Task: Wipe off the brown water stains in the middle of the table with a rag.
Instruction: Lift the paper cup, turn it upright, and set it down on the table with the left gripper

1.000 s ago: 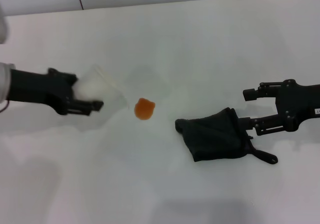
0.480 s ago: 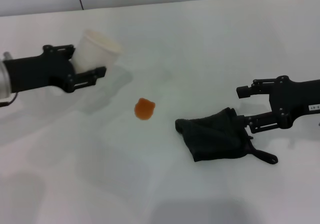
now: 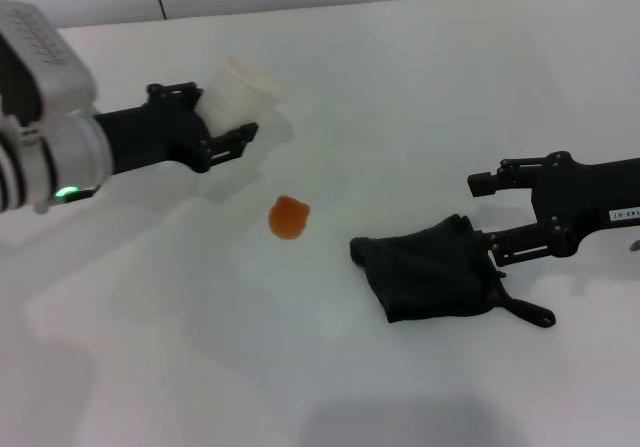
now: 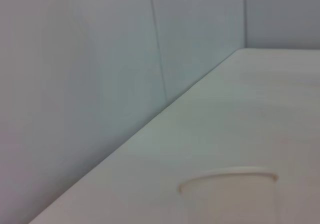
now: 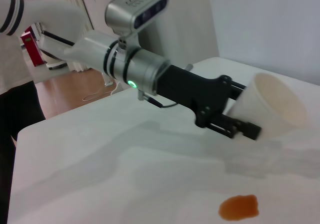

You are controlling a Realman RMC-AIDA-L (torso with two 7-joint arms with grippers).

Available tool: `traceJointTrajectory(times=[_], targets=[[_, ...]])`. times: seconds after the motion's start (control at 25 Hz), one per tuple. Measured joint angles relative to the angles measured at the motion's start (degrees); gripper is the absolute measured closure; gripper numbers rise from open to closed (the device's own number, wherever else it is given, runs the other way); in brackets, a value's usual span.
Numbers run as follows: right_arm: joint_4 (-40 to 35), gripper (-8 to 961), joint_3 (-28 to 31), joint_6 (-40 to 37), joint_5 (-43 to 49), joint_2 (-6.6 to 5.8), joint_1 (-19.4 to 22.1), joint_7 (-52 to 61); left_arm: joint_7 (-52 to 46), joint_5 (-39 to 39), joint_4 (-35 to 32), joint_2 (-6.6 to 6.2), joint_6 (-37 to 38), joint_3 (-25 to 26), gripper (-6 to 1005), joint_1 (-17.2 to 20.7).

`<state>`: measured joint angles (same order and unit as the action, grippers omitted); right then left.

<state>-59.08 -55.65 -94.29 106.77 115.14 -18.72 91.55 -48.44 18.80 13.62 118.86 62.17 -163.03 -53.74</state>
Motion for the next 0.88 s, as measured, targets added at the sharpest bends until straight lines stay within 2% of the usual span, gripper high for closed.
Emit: traceJointTrajectory(times=[0.16, 0.32, 0.6, 0.88], targets=[[0.04, 120, 0.00, 0.11, 0.03, 0.00, -0.07, -0.03, 3.03, 0.98, -4.26, 0.13, -5.62, 0.06, 413, -0.46], [0.23, 122, 0.01, 0.14, 0.05, 0.00, -0.10, -0.32, 6.19, 2.55, -6.29, 0.21, -7.39, 0.10, 417, -0.09], [0.35, 125, 0.53, 0.17, 0.10, -0.21, 0.69, -0.56, 15.31, 8.55, -10.70, 0.40, -5.94, 0.22, 426, 4.44], [0.39, 128, 0.63, 0.11, 0.11, -0.27, 0.96, -0.55, 16.96, 12.54, -10.53, 0.31, -2.59, 0.24, 431, 8.94]])
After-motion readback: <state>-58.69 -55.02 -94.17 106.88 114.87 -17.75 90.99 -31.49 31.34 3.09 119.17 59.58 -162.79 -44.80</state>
